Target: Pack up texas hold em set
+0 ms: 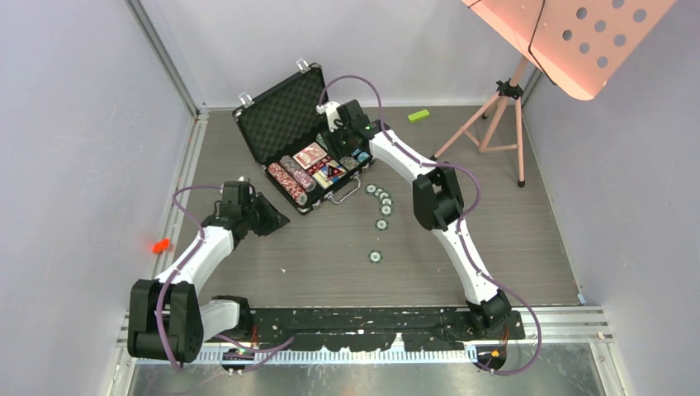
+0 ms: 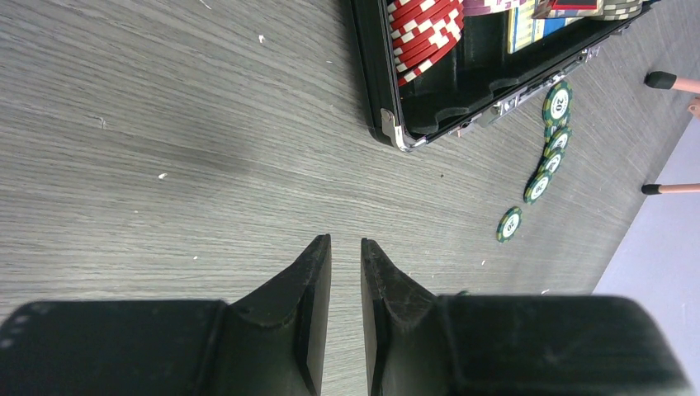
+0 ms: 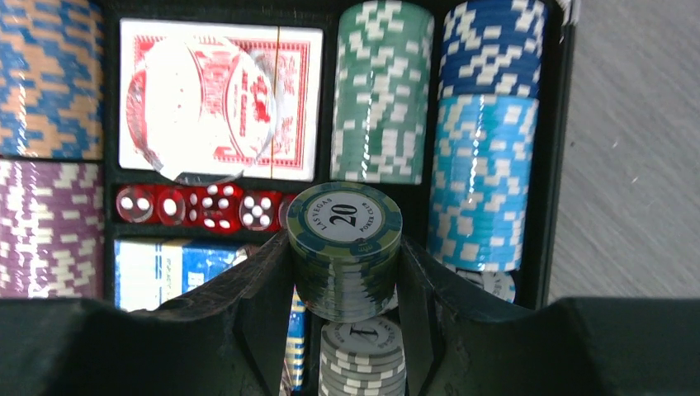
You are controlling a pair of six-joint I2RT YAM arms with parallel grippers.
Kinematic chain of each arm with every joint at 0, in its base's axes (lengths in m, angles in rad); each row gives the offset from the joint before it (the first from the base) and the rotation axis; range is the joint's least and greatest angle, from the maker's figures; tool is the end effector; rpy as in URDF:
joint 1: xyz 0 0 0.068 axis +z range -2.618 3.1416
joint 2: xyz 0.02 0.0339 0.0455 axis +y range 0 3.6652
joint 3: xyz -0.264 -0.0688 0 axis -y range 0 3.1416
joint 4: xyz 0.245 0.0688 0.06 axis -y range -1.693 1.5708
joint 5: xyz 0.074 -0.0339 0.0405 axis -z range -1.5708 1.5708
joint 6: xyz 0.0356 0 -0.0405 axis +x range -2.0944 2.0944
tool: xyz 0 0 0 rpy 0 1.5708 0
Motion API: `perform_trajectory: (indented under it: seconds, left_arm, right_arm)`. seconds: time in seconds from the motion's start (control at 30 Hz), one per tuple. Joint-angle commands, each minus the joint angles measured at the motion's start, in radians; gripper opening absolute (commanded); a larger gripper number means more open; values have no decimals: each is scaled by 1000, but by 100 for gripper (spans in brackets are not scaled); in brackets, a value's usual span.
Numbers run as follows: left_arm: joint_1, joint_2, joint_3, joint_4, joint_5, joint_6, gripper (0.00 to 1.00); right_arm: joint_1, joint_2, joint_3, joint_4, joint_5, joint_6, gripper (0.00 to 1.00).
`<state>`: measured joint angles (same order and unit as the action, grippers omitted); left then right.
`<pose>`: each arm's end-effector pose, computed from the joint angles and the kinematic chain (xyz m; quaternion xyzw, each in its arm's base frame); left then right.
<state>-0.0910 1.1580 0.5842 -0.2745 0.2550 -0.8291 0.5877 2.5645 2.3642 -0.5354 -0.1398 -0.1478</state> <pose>0.2224 -0.0293 0.1914 -0.2928 0.8816 -0.2622 0.2613 0.4752 0.3225 0.1943 -0.3543 0.8407 0.1506 0.3809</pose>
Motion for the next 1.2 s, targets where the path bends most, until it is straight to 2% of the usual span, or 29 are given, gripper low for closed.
perform_trajectory:
  seconds: [0.0, 0.57, 0.83, 0.87, 0.9, 0.97, 1.03, 1.17]
  left_arm:
    - [5, -22, 4, 10, 10, 16, 22]
    - [5, -26, 8, 9, 17, 19, 22]
    - [5, -23, 9, 6, 22, 19, 23]
    - [5, -24, 8, 6, 23, 19, 22]
    - [5, -25, 7, 5, 22, 20, 22]
    - [5, -27, 8, 1, 21, 22, 23]
    - [5, -27, 11, -3, 21, 25, 23]
    - [4, -28, 18, -11, 17, 28, 23]
  right_arm:
    - [7, -106, -74, 34, 32, -39, 17]
    - [8, -177, -67, -74, 65, -65, 20]
    - [8, -101, 28, -112, 65, -36, 36]
    - [8, -98, 34, -111, 66, -31, 47]
    - [8, -96, 34, -108, 67, -25, 61]
    - [8, -95, 32, -100, 76, -16, 76]
    - [8, -97, 34, -96, 81, -8, 81]
    - [7, -107, 36, -86, 91, 5, 83]
